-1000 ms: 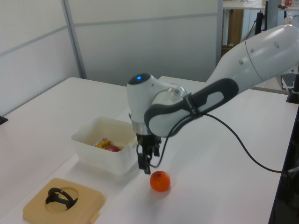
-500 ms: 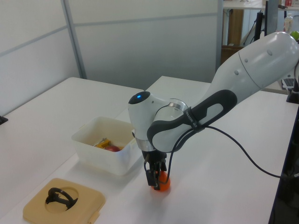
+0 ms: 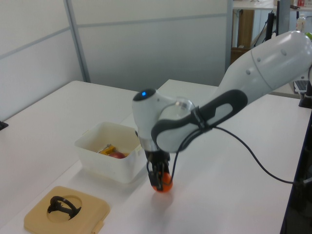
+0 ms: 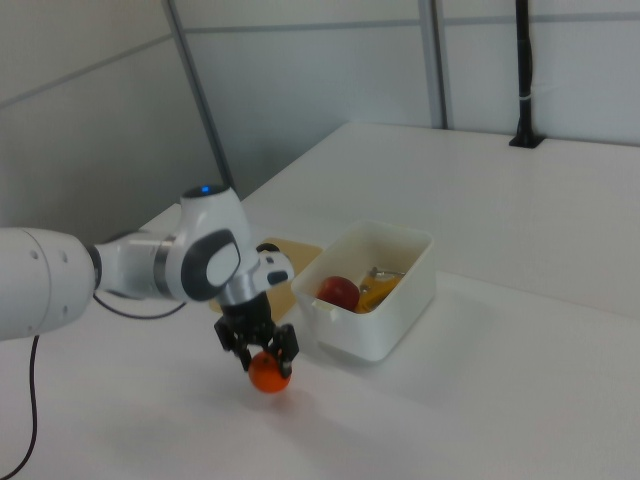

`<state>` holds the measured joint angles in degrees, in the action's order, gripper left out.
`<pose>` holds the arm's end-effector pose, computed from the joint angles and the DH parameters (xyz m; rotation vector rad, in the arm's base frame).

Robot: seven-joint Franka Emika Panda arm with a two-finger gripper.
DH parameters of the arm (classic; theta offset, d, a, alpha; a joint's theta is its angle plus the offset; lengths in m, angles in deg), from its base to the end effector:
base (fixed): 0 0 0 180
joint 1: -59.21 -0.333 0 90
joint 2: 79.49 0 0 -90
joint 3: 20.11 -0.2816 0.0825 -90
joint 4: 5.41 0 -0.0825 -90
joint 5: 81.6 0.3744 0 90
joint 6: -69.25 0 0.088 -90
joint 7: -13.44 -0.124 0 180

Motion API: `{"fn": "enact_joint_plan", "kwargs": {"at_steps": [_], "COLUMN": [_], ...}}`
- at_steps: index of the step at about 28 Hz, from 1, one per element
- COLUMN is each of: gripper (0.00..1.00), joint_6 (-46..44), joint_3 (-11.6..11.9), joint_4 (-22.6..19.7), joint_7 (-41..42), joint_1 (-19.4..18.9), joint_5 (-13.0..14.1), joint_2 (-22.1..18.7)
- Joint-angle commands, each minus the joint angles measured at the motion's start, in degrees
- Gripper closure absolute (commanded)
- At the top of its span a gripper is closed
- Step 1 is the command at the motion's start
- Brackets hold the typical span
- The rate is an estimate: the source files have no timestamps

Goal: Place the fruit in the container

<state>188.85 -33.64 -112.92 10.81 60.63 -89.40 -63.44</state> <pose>0.5838 0.1120 0.3172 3.0618 0.3527 -0.0808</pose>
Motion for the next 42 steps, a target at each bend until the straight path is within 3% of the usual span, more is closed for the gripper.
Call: {"fn": "enact_joint_plan", "kwargs": {"at_steps": [1,6,12,17,18,20,28,42], "gripper": [0.69,0.69,0.63,0.60,0.50,0.00,0.00,0.00], "joint_6": [-7.7,-4.1,12.5,20.3,20.5,20.5,17.9,-13.2], "joint_3": [0.5,0.6,1.1,1.1,1.1,1.1,1.2,1.6], "joint_4": [8.6,12.5,12.5,12.2,12.2,12.2,12.1,12.1], "joint_7": [1.0,0.8,-6.1,-7.9,-8.0,-8.2,-12.5,-13.0], "joint_1": [1.6,2.3,3.5,3.9,4.0,4.0,4.0,4.0], "joint_5": [1.1,0.4,0.4,0.1,0.1,0.1,0.0,0.2], "joint_2": [-2.7,-2.1,-0.3,1.7,1.8,1.9,1.0,-8.2]}}
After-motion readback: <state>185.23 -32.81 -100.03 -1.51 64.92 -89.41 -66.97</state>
